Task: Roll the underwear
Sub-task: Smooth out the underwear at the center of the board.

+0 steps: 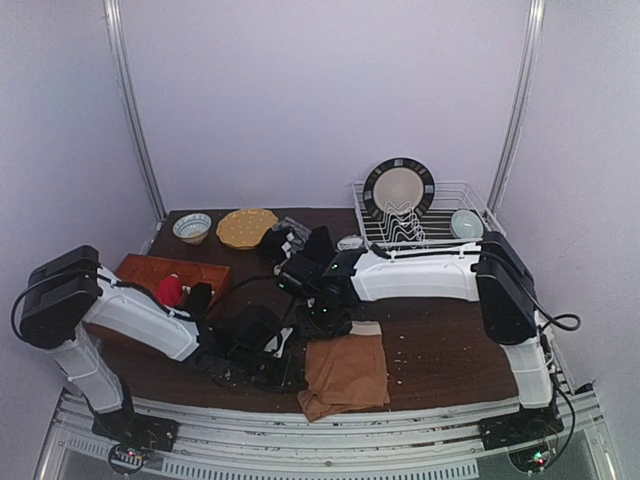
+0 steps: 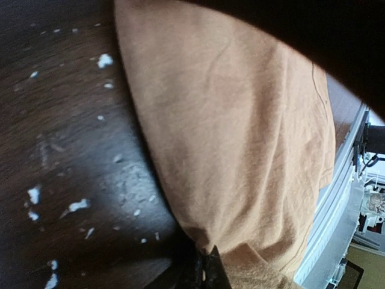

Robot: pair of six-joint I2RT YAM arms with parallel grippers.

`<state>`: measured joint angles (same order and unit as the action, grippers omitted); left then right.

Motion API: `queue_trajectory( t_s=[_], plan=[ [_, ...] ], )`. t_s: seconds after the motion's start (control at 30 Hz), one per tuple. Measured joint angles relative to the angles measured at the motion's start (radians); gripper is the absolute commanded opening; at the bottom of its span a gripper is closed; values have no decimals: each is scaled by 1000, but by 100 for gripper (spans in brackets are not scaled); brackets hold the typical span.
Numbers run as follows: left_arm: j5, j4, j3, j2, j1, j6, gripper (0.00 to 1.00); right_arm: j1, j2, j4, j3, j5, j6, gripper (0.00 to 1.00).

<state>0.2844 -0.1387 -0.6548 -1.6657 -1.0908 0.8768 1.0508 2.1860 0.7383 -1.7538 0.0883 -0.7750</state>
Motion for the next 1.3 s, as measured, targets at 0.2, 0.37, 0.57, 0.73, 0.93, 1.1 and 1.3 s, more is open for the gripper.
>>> queue_trajectory(
  t_s=[0.2,0.37,0.57,0.73,0.93,1.1,1.3],
  plan=[
    [-38,51,15,46,4,8,6,0,56,19,-45,-6,-1,50],
    [-73,71,63,139,-10,-29,40,5,56,-39,-3,10,-8,56],
    [-118,118,91,251,-13,-42,59,4,-13,-79,73,-39,12,65],
    [-177,217,82,326,-13,-61,58,-8,-226,-113,214,-78,42,66],
    [-248,330,-8,366,-18,-111,56,-116,-626,-313,617,-150,61,60],
    [-285,378,-167,272,-63,-156,55,-265,-650,-513,895,-285,42,59],
    [-347,420,-344,98,-137,-183,52,-335,-554,-679,956,-421,14,58]
  ],
)
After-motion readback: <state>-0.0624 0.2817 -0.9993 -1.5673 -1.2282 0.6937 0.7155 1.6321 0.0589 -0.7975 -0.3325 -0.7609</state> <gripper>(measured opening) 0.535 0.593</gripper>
